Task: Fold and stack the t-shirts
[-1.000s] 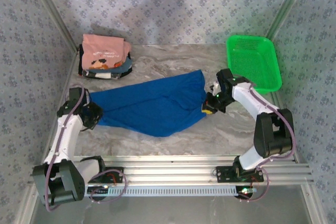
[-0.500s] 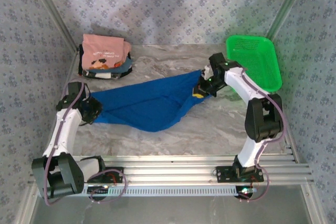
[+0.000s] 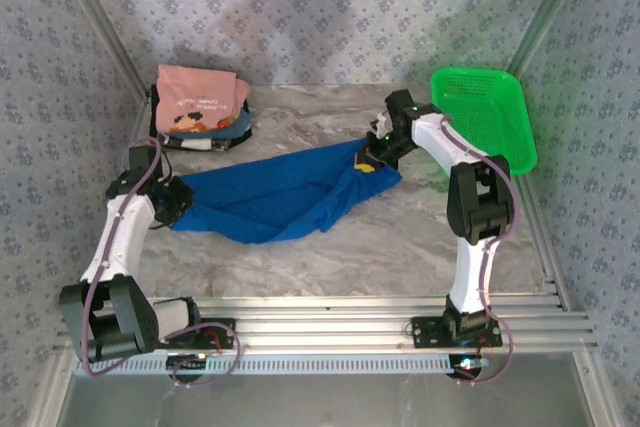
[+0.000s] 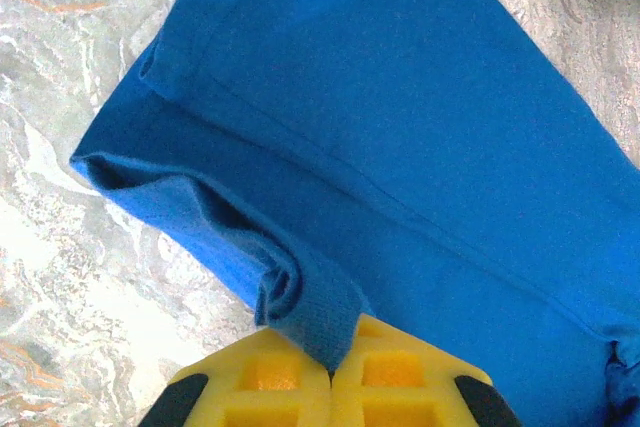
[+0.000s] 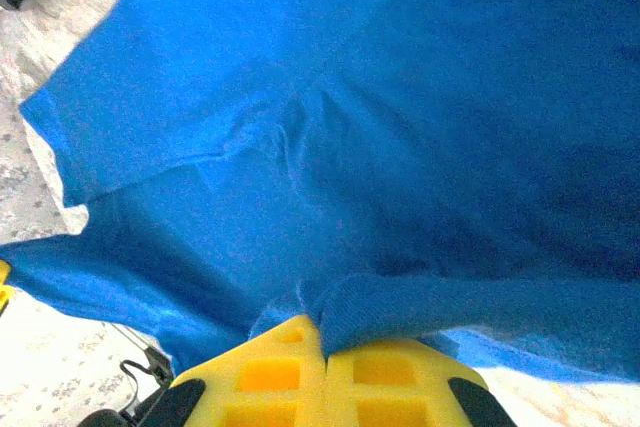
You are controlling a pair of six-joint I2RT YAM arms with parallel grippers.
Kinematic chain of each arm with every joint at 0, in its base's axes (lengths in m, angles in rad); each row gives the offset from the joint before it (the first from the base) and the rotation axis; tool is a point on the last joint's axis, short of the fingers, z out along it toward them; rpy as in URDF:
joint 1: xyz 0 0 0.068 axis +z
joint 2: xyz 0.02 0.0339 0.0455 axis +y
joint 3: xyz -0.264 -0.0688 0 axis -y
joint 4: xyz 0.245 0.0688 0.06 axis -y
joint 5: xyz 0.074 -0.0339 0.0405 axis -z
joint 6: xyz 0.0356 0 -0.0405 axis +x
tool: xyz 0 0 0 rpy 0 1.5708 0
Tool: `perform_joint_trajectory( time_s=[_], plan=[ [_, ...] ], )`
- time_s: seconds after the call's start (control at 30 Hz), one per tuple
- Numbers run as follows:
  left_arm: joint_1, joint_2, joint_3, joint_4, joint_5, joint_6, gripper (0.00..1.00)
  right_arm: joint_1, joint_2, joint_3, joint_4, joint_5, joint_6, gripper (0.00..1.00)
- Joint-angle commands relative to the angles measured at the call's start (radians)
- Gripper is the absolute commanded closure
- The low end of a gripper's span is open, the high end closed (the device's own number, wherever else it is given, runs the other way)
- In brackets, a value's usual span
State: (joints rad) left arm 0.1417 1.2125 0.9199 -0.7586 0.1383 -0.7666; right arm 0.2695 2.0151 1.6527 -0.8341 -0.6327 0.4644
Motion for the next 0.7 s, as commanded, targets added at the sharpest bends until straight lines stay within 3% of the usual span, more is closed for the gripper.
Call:
perform_joint_trajectory(
  time_s=[0.0, 0.1, 0.27, 0.3, 0.43, 0.67],
  plan=[
    [-0.004, 0.014, 0.037, -0.004, -0.009, 0.027, 1.00, 0.010, 0.044, 0.064, 0.018, -0.046, 0.019, 0.98],
    [-0.004, 0.019, 0.037, -0.003, -0.007, 0.032, 1.00, 0.012, 0.086, 0.088, 0.026, -0.058, 0.025, 0.92],
    [-0.004, 0.029, 0.030, 0.005, 0.007, 0.036, 1.00, 0.015, 0.100, 0.092, 0.086, -0.081, 0.056, 0.60],
    [-0.004, 0.029, 0.027, 0.007, 0.010, 0.034, 1.00, 0.014, 0.089, 0.088, 0.096, -0.081, 0.058, 0.58],
    [-0.004, 0.022, 0.018, 0.007, 0.011, 0.036, 1.00, 0.001, 0.000, 0.037, 0.123, -0.049, 0.066, 0.50],
    [-0.004, 0.016, -0.002, 0.016, 0.018, 0.034, 1.00, -0.063, -0.217, -0.189, 0.113, 0.011, 0.046, 0.49]
  ],
)
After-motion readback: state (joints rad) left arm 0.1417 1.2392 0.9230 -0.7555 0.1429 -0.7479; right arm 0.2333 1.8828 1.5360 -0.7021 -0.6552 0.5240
